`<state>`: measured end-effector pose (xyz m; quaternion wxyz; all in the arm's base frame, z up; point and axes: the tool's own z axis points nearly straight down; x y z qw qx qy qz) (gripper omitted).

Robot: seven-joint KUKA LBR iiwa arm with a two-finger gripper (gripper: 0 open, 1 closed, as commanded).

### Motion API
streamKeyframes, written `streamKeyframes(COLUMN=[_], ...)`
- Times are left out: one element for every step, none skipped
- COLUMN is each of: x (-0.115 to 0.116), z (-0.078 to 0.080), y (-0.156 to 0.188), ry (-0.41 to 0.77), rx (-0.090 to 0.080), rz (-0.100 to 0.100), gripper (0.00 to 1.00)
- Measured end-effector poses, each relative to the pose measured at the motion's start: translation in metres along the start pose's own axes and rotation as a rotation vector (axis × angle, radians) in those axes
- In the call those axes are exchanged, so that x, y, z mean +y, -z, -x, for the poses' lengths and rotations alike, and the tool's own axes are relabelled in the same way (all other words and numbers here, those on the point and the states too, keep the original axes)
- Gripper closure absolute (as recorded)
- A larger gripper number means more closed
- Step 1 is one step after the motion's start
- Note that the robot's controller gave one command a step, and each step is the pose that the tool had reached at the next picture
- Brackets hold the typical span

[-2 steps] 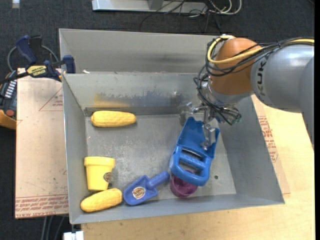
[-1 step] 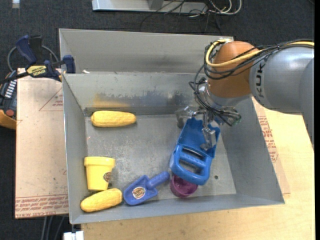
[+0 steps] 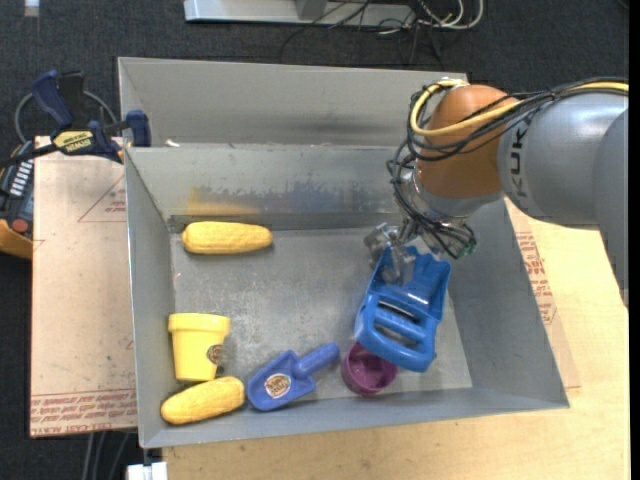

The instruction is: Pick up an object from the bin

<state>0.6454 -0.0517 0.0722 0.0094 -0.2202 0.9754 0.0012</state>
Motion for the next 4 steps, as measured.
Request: streamKeyframes(x=[0.0,-0.013,-0.024,-0.016], z=[0.0,-0.003,-0.015,-0.025], y=[0.0,0.069,0.07,0.138], ry=[0.0,0.008,0.014,-0.009], rx=[0.0,0.003,-0.006,0.002], rz=[0.0,0.003,-0.002,0.003], gripper=[1.0,1.0,1.0,1.0])
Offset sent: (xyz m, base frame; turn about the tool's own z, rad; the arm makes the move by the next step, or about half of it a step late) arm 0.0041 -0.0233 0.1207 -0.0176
